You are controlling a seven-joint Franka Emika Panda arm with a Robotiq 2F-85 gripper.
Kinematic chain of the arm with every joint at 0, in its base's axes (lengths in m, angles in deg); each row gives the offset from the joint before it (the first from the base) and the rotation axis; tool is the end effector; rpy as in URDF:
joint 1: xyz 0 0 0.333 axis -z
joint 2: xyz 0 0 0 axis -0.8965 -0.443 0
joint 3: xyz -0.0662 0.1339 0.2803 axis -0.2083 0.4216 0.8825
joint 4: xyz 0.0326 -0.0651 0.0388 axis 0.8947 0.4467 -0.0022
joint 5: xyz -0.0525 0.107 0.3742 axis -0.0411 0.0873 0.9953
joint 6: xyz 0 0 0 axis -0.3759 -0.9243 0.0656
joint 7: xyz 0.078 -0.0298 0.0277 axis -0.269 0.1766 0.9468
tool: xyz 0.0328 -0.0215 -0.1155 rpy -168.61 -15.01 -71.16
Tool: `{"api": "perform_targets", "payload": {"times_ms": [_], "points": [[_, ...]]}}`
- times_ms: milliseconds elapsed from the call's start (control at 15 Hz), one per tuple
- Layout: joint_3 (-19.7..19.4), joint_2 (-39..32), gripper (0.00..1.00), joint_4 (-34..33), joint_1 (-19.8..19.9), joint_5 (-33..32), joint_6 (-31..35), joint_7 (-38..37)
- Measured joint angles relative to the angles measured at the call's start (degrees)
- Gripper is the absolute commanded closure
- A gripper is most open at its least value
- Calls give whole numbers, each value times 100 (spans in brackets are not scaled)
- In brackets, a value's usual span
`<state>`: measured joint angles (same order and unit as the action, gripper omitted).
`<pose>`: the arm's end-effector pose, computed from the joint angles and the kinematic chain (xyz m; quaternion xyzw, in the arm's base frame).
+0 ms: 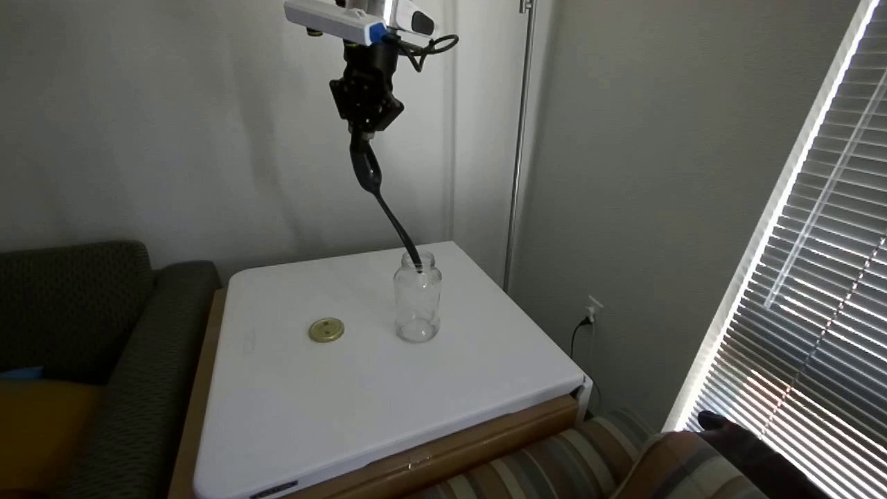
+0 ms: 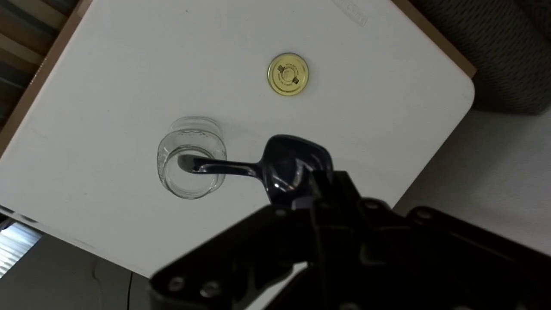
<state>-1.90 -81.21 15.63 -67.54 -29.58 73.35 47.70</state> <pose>0.7672 0.0658 0.4061 -0.9950 -0.0217 0.0340 0.0912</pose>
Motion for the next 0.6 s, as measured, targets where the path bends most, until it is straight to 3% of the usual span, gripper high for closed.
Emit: {"api": "perform_targets", "payload": {"times_ms": [600], "points": [[0,-15,98,622,271,560,276,-18]]}}
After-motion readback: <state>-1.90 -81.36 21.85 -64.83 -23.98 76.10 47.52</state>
